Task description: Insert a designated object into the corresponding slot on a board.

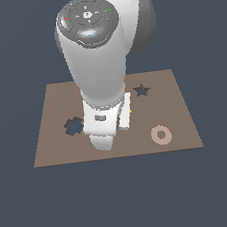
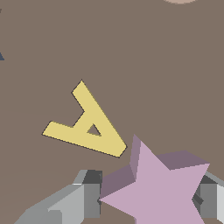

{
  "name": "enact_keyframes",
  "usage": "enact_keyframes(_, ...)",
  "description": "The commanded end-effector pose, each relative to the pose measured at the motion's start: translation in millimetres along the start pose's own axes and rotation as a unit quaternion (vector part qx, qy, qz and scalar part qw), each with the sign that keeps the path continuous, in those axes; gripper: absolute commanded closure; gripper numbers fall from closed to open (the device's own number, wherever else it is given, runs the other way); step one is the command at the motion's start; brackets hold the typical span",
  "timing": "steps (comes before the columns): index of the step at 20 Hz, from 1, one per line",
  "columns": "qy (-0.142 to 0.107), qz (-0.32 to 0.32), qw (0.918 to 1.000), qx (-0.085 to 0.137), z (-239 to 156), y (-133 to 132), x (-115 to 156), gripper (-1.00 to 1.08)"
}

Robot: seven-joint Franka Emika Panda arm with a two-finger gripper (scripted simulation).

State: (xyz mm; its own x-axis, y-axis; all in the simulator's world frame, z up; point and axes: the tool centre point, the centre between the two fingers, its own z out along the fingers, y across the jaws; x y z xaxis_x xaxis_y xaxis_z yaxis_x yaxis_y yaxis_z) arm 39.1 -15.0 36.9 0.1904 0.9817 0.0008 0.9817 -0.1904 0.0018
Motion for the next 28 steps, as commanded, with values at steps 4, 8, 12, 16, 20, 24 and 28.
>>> enact_keyframes(4,0.0,-0.142,0.9898,0.0,-1,-14,35,1.08)
enact_keyframes(8,0.0,-0.246,0.9693,0.0,-2,-30,58,1.08)
enact_keyframes(12,0.0,-0.345,0.9385,0.0,-2,-52,77,1.08)
enact_keyframes(16,0.0,-0.427,0.9042,0.0,-3,-73,89,1.08)
enact_keyframes(20,0.0,-0.491,0.8712,0.001,-3,-92,95,1.08)
enact_keyframes(24,0.001,-0.539,0.8425,0.001,-3,-107,98,1.08)
enact_keyframes(28,0.001,-0.573,0.8198,0.001,-4,-118,99,1.08)
